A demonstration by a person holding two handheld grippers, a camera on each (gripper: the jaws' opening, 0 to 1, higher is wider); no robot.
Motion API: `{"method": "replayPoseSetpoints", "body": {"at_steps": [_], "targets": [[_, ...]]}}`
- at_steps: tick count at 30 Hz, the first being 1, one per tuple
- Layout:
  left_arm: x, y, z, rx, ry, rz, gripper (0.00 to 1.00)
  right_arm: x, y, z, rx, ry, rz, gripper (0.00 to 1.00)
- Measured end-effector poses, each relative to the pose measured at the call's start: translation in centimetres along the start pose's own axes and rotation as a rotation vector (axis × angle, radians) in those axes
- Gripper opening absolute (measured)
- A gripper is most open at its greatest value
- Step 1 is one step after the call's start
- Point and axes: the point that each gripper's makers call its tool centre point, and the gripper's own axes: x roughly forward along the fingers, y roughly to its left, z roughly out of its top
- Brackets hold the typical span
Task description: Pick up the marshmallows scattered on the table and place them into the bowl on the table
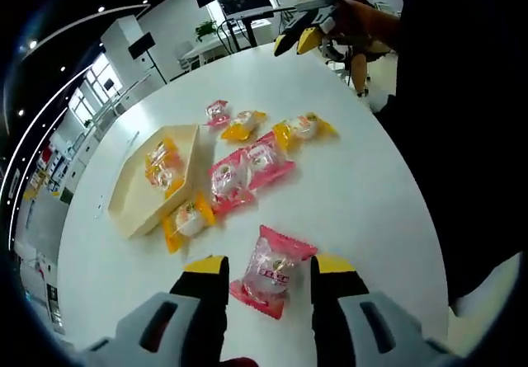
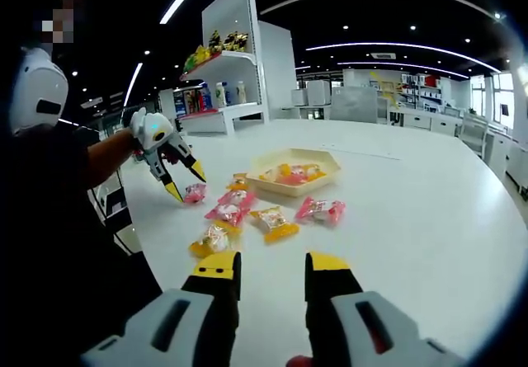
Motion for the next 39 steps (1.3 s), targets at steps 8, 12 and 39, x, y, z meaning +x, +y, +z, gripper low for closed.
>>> {"method": "replayPoseSetpoints", "body": {"at_steps": [8, 12, 39], "targets": [[0.58, -0.06, -0.12, 0.002, 0.006, -0.028, 0.37, -0.10, -0.02, 0.02, -0.001, -0.001, -0.002, 0.31], [0.69, 0.00, -0.26, -0.006, 0.007, -0.034, 0.32, -0.10, -0.08, 0.04, 0.000, -0.002, -0.003, 0.31], [0.58, 0.37, -0.67, -0.111, -0.034, -0.025, 0.20, 0.20, 0.33, -0.16, 0.000, 0.001, 0.005, 0.31]]}}
